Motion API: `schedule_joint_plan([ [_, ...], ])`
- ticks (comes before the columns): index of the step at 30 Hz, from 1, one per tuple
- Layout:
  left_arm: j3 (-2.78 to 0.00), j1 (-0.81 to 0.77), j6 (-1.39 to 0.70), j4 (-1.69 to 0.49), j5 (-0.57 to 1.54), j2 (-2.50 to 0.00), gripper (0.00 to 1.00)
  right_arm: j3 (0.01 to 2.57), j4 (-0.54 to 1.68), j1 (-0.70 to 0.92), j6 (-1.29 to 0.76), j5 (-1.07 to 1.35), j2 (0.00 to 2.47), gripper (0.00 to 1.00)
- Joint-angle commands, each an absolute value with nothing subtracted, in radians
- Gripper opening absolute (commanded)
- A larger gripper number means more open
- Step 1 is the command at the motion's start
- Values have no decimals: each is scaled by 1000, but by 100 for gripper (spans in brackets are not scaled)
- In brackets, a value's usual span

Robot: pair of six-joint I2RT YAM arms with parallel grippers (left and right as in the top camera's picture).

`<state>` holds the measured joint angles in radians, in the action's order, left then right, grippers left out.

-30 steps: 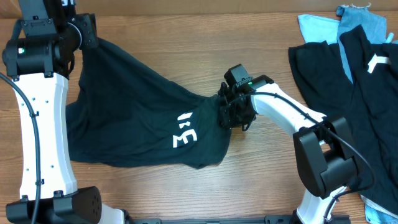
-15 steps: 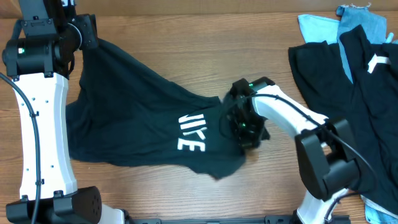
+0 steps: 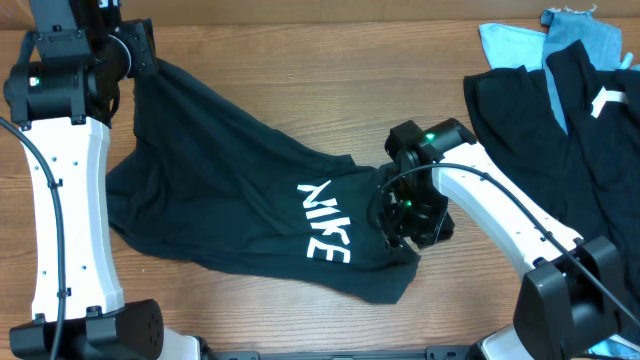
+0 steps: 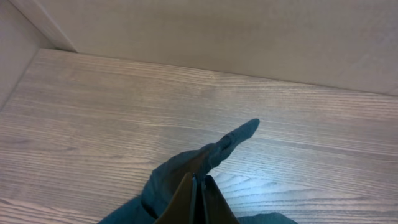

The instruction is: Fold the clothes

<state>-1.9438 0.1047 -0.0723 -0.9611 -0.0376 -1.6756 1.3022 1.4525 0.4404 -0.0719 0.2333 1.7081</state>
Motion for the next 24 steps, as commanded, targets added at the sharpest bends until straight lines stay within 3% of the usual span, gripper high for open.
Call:
schedule_joint_plan([
  [1, -1956, 104, -74, -958, -33, -1650, 4, 1324, 1147, 424, -68, 125, 1705, 73],
  [6, -1956, 104, -74, -981, -33, -1650, 4, 1324, 834, 403, -193, 105, 1736, 74],
  [20, -1956, 104, -74, -980, -33, -1650, 4, 1323, 850, 296, -267, 81, 1879, 74],
  [24, -1956, 104, -75, -980, -33, -1650, 4, 1323, 832, 296, -263, 236, 1880, 71],
])
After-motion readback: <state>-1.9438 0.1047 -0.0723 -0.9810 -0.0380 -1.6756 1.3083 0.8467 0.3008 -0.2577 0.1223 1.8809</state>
